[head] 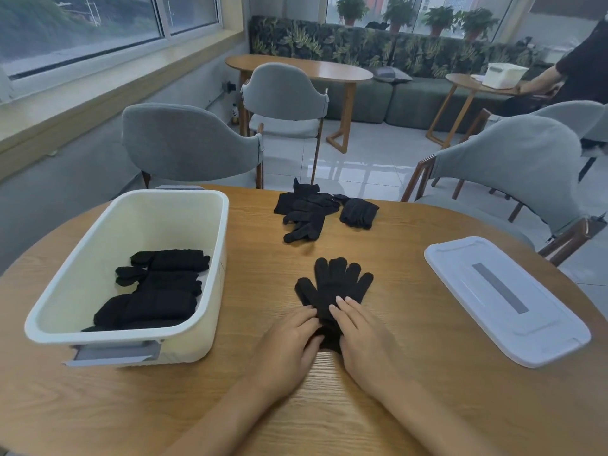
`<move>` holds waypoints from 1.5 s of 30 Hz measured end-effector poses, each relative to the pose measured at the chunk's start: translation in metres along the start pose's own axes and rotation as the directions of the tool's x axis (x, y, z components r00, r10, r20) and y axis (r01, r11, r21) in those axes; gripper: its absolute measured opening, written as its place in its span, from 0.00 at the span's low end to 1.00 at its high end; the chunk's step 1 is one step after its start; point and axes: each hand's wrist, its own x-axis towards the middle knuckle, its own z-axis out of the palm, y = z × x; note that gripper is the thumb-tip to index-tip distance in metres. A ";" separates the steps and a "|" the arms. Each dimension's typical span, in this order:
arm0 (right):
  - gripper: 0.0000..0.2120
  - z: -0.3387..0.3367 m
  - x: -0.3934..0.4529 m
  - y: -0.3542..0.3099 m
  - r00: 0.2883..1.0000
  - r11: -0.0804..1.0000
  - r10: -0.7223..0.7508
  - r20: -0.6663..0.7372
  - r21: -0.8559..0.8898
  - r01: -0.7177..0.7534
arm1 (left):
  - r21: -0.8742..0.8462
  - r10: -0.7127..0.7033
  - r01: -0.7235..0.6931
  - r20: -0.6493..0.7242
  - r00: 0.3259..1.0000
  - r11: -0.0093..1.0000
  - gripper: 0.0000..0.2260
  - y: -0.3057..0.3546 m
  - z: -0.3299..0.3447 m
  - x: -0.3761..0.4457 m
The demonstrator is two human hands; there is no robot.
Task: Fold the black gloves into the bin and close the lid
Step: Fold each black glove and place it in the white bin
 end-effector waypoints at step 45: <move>0.22 -0.018 0.053 0.017 0.944 0.953 0.164 0.288 0.201 -0.226 | -0.006 -0.033 0.033 0.011 0.999 0.999 0.13 0.014 0.005 0.006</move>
